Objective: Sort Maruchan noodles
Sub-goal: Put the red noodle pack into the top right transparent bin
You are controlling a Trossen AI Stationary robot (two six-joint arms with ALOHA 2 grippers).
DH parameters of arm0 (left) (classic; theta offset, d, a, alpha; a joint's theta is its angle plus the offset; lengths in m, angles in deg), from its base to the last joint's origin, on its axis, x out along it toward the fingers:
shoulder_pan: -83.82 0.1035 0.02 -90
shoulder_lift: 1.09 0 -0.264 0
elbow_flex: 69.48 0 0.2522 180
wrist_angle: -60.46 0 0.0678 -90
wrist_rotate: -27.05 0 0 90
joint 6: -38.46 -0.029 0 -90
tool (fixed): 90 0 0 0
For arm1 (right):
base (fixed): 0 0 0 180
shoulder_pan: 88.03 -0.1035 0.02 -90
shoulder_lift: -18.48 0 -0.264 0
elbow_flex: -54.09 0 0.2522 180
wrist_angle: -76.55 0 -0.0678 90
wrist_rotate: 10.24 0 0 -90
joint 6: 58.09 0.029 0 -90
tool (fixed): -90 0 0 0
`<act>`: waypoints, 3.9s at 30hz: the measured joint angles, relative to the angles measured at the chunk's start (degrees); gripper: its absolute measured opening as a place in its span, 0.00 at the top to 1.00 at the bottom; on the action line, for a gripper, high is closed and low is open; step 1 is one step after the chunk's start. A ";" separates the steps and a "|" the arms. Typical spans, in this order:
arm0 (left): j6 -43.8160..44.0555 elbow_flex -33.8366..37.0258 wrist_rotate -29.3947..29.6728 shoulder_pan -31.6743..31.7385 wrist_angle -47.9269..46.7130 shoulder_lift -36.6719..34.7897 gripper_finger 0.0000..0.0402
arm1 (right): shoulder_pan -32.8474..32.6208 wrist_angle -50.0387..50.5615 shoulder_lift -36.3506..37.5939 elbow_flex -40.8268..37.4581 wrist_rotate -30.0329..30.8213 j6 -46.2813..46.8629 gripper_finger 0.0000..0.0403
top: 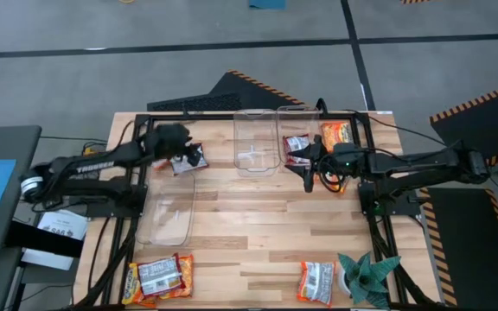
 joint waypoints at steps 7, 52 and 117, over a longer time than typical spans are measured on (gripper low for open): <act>-3.72 -11.02 -9.94 7.49 -18.57 11.77 0.52 | 0.00 -0.20 0.02 0.00 0.00 -0.02 0.41; -16.54 -12.43 -5.11 4.78 -5.01 1.56 1.00 | 0.00 -0.35 0.04 0.00 0.14 -0.07 0.41; -21.74 -55.37 -32.60 -3.44 -7.69 36.81 0.49 | -2.78 -13.73 0.15 0.07 1.38 -5.13 0.41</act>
